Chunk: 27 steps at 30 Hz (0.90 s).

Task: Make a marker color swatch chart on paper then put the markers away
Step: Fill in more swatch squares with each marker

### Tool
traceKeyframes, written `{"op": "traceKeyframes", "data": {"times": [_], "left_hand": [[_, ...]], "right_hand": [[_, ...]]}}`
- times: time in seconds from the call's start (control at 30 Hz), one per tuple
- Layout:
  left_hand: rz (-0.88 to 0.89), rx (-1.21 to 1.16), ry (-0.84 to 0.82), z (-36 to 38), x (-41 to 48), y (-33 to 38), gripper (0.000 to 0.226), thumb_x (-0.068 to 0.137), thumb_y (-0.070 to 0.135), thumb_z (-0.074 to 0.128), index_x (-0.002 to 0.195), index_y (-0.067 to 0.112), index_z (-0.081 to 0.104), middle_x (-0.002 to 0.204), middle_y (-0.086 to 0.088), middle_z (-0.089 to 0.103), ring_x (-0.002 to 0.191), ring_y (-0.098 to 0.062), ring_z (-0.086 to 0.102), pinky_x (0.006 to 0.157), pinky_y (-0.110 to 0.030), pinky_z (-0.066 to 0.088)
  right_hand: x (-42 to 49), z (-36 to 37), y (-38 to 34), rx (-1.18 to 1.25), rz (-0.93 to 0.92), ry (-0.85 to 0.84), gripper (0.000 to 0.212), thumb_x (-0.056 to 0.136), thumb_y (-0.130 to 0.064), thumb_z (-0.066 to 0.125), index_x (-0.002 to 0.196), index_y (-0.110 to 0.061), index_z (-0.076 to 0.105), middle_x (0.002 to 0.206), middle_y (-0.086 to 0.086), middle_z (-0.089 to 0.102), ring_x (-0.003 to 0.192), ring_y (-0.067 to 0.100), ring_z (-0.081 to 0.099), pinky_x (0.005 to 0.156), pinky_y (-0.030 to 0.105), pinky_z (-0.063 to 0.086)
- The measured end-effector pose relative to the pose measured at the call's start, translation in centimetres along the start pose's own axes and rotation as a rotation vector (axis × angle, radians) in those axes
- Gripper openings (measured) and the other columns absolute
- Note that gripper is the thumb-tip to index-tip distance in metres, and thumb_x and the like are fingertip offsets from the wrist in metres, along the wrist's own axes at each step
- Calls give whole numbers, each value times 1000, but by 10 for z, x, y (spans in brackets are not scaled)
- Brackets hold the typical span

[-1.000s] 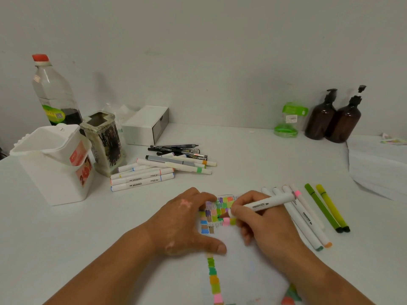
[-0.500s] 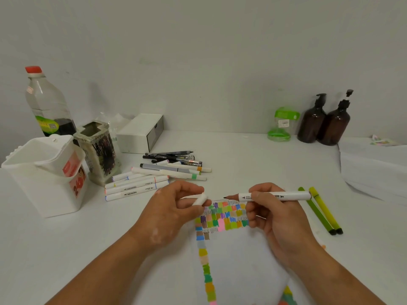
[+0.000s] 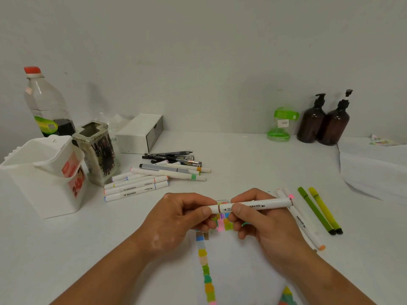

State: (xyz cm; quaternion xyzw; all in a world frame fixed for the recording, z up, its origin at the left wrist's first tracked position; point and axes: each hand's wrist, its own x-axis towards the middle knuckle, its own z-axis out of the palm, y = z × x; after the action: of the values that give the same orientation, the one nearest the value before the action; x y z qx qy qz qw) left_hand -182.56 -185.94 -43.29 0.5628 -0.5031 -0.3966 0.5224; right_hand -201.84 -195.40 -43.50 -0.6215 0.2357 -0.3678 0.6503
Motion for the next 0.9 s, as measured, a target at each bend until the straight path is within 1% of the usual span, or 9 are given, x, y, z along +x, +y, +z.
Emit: {"op": "traceKeyframes", "data": {"times": [0.17, 0.27, 0.43, 0.5, 0.57, 0.67, 0.73, 0.83, 0.9], "left_hand": [[51, -7, 5, 2, 0, 2, 19, 96, 9, 59, 106, 12, 76, 83, -10, 75, 77, -22, 73, 70, -24, 57], [73, -15, 6, 2, 0, 2, 22, 91, 18, 62, 106, 11, 75, 83, -11, 75, 78, -24, 73, 70, -25, 57], [86, 65, 23, 2, 2, -4, 19, 94, 18, 61, 107, 17, 74, 84, -8, 75, 80, -23, 73, 75, -28, 59], [79, 102, 50, 1, 5, -7, 19, 95, 19, 60, 108, 20, 74, 85, -6, 76, 83, -21, 73, 80, -32, 60], [77, 111, 98, -2, 6, -8, 19, 94, 23, 60, 108, 23, 73, 86, -4, 76, 85, -20, 73, 82, -33, 60], [91, 156, 151, -7, 4, -10, 25, 86, 35, 61, 107, 28, 72, 89, 3, 77, 87, -14, 74, 82, -28, 60], [104, 230, 158, -6, 3, -12, 20, 89, 32, 62, 106, 32, 72, 91, 8, 76, 89, -10, 73, 79, -23, 59], [118, 358, 151, -4, 2, -14, 20, 95, 20, 64, 102, 37, 72, 88, 10, 73, 88, -9, 71, 71, -15, 54], [120, 384, 117, -4, 2, -14, 23, 96, 17, 63, 100, 37, 73, 88, 13, 72, 87, -11, 70, 72, -17, 55]], "right_hand": [[-1, 0, -5, -11, -20, 3, 7, 81, -20, 75, 86, -16, 76, 76, 19, 74, 65, 24, 70, 58, 27, 56], [-2, 1, -6, -14, -16, -7, 7, 82, -21, 76, 87, -16, 76, 77, 18, 74, 67, 25, 71, 59, 28, 57], [0, 1, -6, -79, -14, -2, 11, 81, -26, 77, 90, -21, 78, 73, 14, 73, 66, 23, 70, 59, 28, 56], [1, -2, -9, -88, -11, -21, 20, 79, -33, 78, 95, -22, 79, 78, 16, 73, 68, 22, 68, 58, 29, 56], [0, -6, -16, 21, 29, -91, 40, 75, -45, 78, 105, -18, 80, 89, 19, 75, 74, 23, 67, 58, 30, 55], [0, -14, -22, 159, 152, -162, 58, 82, -58, 65, 111, -9, 79, 103, 27, 74, 79, 25, 67, 55, 33, 55], [0, -19, -26, 61, 194, -183, 51, 87, -52, 58, 109, -11, 79, 104, 24, 75, 77, 24, 66, 54, 31, 52], [0, -25, -31, -203, 213, -269, 26, 93, -40, 68, 110, -24, 78, 107, 11, 77, 78, 19, 65, 57, 28, 49], [-1, -30, -34, -258, 253, -333, 27, 89, -43, 70, 110, -28, 77, 110, 8, 77, 81, 18, 65, 62, 29, 50]]}}
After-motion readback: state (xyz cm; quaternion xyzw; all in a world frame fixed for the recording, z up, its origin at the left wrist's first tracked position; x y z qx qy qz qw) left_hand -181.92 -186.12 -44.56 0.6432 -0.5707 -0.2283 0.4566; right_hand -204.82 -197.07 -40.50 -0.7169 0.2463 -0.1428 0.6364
